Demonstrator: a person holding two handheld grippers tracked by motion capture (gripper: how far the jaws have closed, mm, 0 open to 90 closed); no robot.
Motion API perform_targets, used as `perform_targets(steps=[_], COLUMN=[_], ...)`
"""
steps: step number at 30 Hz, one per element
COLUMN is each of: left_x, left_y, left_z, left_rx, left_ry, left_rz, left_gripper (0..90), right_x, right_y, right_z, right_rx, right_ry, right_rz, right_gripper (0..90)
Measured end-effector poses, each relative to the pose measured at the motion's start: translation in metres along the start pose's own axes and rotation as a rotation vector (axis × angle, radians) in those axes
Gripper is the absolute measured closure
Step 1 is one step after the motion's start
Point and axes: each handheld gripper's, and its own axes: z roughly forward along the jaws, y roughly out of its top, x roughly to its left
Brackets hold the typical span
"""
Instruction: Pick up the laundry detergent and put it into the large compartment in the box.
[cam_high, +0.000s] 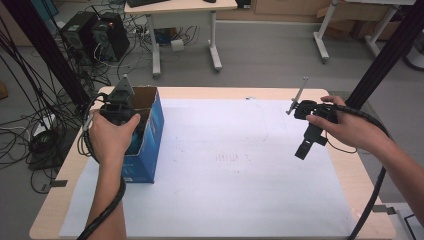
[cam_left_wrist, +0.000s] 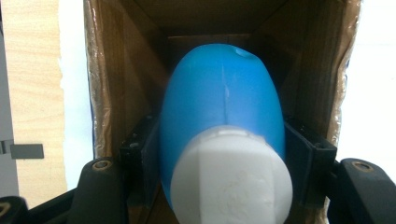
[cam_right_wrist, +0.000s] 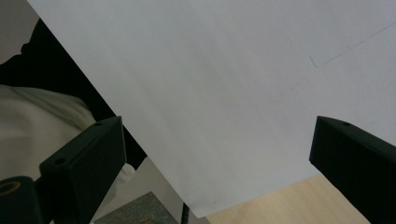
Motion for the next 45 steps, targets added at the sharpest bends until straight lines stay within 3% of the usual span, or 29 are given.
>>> perform_targets(steps=[24, 40, 43, 45], left_x=[0.001, -0.001, -0.001, -0.002], left_y=[-0.005, -0.020, -0.025, -0.028], left_z=[-0.008, -0.044, -0.055, -0.061], left_rx=[-0.015, -0.080, -0.103, -0.116], left_ry=[0.001, 0.005, 0.003, -0.001], left_rz=[-0.010, -0.001, -0.003, -0.001], left_gripper=[32.5, 30.5, 26.5, 19.0], right_x=[-0.003, -0.001, 0.000, 0.001], right_y=[0.000, 0.003, 0.003, 0.003], right_z=[0.005, 0.003, 0.002, 0.001], right_rx=[0.015, 0.013, 0.011, 0.012], right_ry=[0.010, 0.009, 0.009, 0.008], right_rz=[0.007, -0.003, -0.005, -0.001], right_gripper=[3.7, 3.7, 3.7, 3.7])
